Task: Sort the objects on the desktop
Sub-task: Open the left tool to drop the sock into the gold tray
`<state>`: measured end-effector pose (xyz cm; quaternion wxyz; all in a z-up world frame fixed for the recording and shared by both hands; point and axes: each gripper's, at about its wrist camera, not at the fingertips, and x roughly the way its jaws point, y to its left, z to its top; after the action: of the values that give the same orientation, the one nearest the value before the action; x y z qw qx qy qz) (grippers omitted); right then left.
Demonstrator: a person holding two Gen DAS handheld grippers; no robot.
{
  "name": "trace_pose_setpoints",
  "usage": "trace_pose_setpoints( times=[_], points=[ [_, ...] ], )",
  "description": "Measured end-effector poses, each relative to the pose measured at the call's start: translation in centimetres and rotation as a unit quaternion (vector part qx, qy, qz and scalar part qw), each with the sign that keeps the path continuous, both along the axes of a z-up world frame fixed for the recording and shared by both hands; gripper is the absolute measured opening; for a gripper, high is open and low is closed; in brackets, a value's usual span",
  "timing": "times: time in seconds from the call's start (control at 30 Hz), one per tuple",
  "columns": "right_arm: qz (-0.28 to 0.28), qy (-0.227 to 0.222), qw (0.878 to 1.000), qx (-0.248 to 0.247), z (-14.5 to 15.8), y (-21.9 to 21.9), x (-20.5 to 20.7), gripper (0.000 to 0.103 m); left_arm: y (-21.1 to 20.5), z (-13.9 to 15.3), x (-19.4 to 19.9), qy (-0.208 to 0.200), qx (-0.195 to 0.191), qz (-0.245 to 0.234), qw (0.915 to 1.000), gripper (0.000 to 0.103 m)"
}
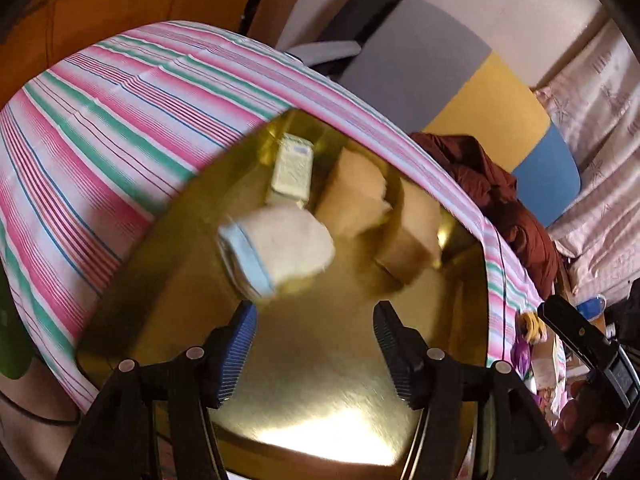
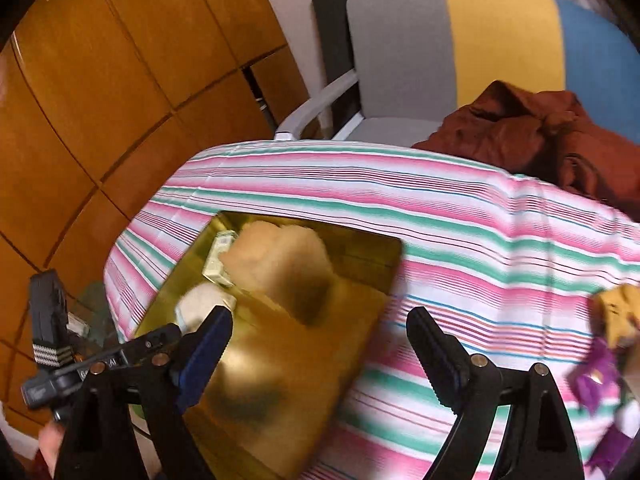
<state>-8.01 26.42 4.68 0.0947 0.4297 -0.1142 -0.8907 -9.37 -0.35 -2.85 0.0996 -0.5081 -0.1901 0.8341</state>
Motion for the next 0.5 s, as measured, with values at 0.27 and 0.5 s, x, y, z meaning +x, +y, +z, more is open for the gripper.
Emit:
trace_pose_setpoints(
  times=[0.27,0.5],
  points=[
    [-0.024,-0.007,0.999,0.031,-1.3,4.4,5.4,0.090,6.3,1.2,3.4,0.033,-0.004,-0.104,0.9940,0.061],
    [-0.101,-0.032,0.991,0.078,-2.1,12.0,9.0,0.090,12.0,2.6,6.9,0.073,-0.010,-0.204,0.9762,0.062]
  ],
)
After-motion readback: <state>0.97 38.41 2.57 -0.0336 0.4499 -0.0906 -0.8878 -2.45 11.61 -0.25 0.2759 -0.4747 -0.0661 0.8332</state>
